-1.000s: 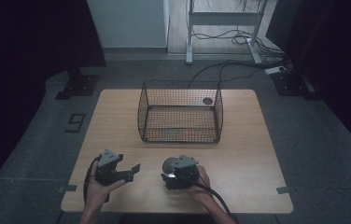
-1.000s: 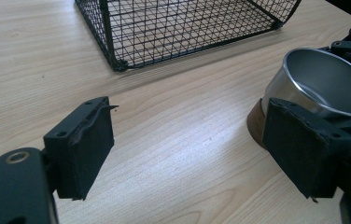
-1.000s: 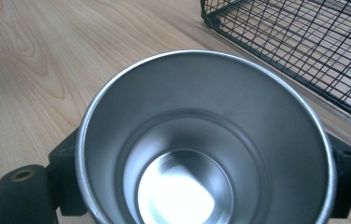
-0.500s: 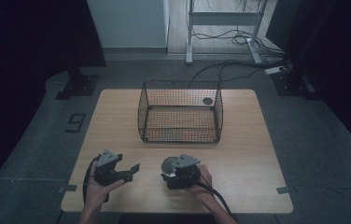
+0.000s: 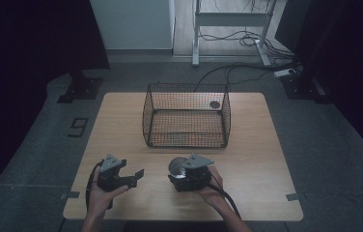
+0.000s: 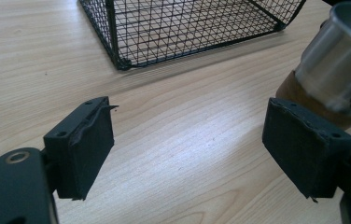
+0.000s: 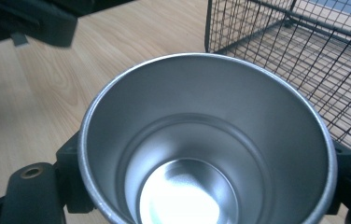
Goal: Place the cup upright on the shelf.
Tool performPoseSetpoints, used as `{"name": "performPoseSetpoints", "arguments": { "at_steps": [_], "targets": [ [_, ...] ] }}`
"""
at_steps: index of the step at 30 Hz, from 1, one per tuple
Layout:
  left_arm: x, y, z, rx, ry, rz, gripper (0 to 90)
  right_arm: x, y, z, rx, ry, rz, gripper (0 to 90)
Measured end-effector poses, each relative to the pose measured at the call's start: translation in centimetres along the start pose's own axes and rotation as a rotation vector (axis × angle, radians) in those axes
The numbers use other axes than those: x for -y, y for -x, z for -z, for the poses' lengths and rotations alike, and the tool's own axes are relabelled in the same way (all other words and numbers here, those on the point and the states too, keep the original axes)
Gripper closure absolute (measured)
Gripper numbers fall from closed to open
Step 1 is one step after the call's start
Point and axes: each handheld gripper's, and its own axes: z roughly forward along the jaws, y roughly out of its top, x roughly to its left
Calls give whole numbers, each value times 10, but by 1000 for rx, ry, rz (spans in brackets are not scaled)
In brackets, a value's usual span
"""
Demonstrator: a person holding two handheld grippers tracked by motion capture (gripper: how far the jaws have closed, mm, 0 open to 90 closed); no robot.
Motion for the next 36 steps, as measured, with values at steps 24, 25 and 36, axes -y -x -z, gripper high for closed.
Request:
{"name": "performPoseSetpoints", "arguments": {
  "at_steps": [24, 25, 36],
  "targets": [
    [0, 0, -1, -1, -2, -2, 168, -48, 24, 33, 46, 103, -25, 184],
    [0, 0, 0, -1, -2, -2, 168, -49, 25, 33, 46, 104, -25, 184],
    [0, 0, 0, 0, -1, -4, 168, -67, 33, 37, 50, 116, -25, 184]
  ]
}}
